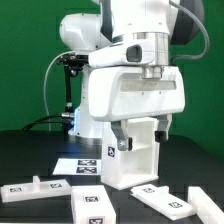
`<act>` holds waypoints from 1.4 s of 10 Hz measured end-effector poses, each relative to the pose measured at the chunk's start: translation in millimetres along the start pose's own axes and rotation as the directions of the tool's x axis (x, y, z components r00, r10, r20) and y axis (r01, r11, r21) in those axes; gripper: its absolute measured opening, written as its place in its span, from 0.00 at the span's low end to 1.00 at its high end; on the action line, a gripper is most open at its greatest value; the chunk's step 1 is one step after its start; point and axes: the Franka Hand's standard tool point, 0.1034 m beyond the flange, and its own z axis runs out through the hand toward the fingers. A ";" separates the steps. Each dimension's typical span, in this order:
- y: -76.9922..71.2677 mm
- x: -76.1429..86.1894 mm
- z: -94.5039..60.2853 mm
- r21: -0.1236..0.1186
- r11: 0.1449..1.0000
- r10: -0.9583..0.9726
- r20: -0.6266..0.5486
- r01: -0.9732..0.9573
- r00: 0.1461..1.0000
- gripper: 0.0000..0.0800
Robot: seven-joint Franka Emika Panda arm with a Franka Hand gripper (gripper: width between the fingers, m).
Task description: Assemble cabinet
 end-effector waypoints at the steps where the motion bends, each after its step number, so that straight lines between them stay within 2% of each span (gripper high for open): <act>1: 0.8 0.7 -0.2 -0.006 1.000 0.000 -0.006 0.000 1.000 1.00; 6: -2.3 0.9 2.7 -0.001 0.999 0.034 -0.001 -0.034 0.999 1.00; 8: -24.0 4.5 16.8 0.022 0.982 0.184 0.035 -0.185 0.982 1.00; 9: -38.0 7.3 30.4 0.016 0.973 0.230 0.056 -0.232 0.971 1.00; 10: -45.4 8.3 40.5 0.015 0.972 0.235 0.048 -0.235 0.971 1.00; 12: -42.8 7.7 38.6 0.015 0.973 0.229 0.048 -0.230 0.972 1.00; 14: -48.7 -2.2 50.3 0.033 0.972 0.230 0.087 -0.233 0.969 1.00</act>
Offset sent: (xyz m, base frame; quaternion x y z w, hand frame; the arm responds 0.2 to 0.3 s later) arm 0.0000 0.0000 0.0000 0.0000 0.0000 0.0000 1.0000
